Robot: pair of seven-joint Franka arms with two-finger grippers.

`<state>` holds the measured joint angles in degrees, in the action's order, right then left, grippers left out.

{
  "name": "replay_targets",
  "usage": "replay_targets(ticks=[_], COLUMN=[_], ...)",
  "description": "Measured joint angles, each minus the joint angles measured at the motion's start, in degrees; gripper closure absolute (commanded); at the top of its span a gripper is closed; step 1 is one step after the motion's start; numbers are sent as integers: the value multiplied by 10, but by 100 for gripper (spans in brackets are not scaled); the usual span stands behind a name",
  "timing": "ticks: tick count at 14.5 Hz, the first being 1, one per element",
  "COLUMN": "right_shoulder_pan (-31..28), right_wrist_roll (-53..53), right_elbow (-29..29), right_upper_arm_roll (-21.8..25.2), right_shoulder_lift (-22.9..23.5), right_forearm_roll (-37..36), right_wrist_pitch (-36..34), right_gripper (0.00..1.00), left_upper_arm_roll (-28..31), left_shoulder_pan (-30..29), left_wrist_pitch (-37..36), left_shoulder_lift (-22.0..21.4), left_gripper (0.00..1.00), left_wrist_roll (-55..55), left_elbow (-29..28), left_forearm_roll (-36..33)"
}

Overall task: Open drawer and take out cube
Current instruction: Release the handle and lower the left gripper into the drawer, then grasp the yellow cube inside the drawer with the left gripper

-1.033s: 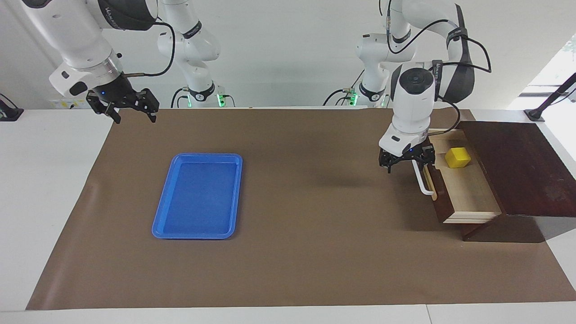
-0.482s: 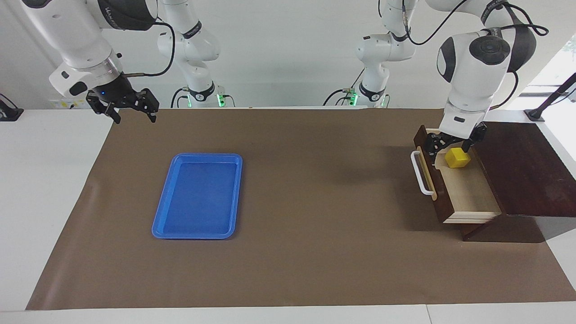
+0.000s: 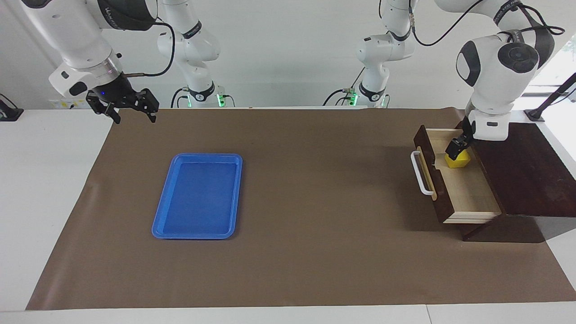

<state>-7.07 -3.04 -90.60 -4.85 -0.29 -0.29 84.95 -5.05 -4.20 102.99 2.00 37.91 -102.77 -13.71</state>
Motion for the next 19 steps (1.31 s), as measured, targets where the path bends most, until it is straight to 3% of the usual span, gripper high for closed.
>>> replay_targets(ticks=[6,11,19], right_shoulder_pan=[0,0,0], right_wrist_roll=[0,0,0], right_elbow=[0,0,0], right_upper_arm_roll=[0,0,0], right_shoulder_lift=[0,0,0], right_forearm_roll=[0,0,0], right_wrist_pitch=[0,0,0], right_gripper=[0,0,0], left_upper_arm_roll=[1,-1,-10], left_shoulder_pan=[-23,-44,-21], left_wrist_pitch=[38,162,185], left_shoulder_lift=[-10,-53,-67], left_gripper=[0,0,0], left_wrist_roll=[363,548,643], left_elbow=[-19,-150,-203], left_forearm_roll=[0,-50,-135])
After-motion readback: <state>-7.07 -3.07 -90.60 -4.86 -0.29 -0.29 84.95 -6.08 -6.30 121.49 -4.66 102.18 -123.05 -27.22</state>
